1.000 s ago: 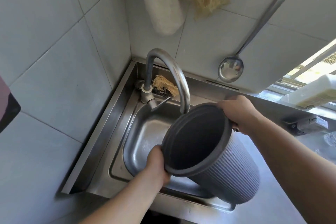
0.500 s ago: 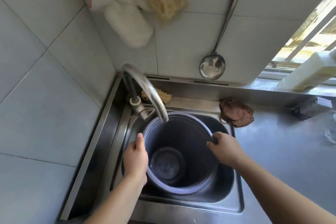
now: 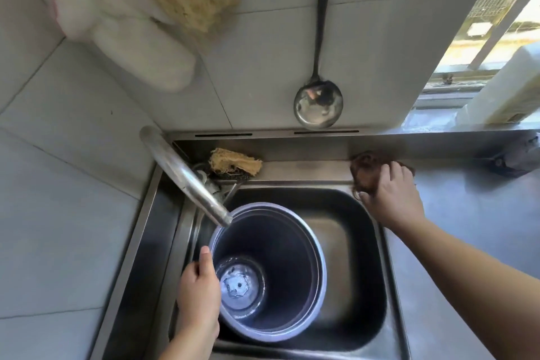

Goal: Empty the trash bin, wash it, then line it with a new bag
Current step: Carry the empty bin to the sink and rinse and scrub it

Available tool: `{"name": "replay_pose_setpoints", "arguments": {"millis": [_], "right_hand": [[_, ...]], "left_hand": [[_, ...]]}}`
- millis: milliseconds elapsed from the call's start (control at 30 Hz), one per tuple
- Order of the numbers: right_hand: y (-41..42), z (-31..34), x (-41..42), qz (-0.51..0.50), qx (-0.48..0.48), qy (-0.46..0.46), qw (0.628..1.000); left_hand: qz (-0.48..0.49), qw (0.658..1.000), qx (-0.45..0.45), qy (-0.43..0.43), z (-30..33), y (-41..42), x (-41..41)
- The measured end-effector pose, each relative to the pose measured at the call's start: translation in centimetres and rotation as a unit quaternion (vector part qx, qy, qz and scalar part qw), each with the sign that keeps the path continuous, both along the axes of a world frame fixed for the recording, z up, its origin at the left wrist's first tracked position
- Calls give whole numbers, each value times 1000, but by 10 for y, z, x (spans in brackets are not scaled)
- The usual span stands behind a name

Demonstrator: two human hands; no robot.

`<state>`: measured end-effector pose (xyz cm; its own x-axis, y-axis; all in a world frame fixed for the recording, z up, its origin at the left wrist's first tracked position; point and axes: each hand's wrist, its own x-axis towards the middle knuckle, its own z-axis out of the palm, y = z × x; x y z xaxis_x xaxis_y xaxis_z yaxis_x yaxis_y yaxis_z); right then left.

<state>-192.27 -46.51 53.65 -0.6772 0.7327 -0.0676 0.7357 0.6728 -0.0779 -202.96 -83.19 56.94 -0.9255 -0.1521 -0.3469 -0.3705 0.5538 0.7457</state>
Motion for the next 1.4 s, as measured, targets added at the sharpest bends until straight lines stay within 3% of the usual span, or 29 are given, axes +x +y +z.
{"name": "replay_pose_setpoints", "arguments": {"millis": [100, 233, 400, 600, 700, 833, 933, 1033, 1133, 1233, 1400], "right_hand": [[17, -17, -18, -65, -18, -33, 997], [20, -40, -49, -211, -108, 9, 971], [13, -63, -69, -266, -49, 93, 958], [20, -54, -46, -169, -52, 174, 969], [-6, -26, -44, -177, -183, 299, 920], [-93, 2, -57, -95, -255, 415, 868], [-148, -9, -75, -65, -287, 390, 872], [-185, -25, -90, -57, -279, 276, 918], [-209, -29, -97, -11, -258, 276, 926], [-226, -21, -103, 23, -291, 299, 909], [-259, 6, -104, 94, -430, 342, 830]], "left_hand": [[0, 1000, -22, 22, 3, 5, 2], [36, 999, -6, 11, 2, 9, 2], [34, 999, -25, 17, -1, 7, 1], [51, 999, -15, 10, 1, 10, 2], [38, 999, -7, -3, 1, 11, 4], [18, 999, -26, -17, 0, 13, 4], [8, 999, -24, -20, 2, 16, 4], [-2, 1000, -24, -15, 4, 17, 2], [-16, 999, -30, -2, 5, 15, -5], [-33, 999, -36, 1, 5, 14, -5], [-36, 999, -22, -18, 7, 17, -1]]}}
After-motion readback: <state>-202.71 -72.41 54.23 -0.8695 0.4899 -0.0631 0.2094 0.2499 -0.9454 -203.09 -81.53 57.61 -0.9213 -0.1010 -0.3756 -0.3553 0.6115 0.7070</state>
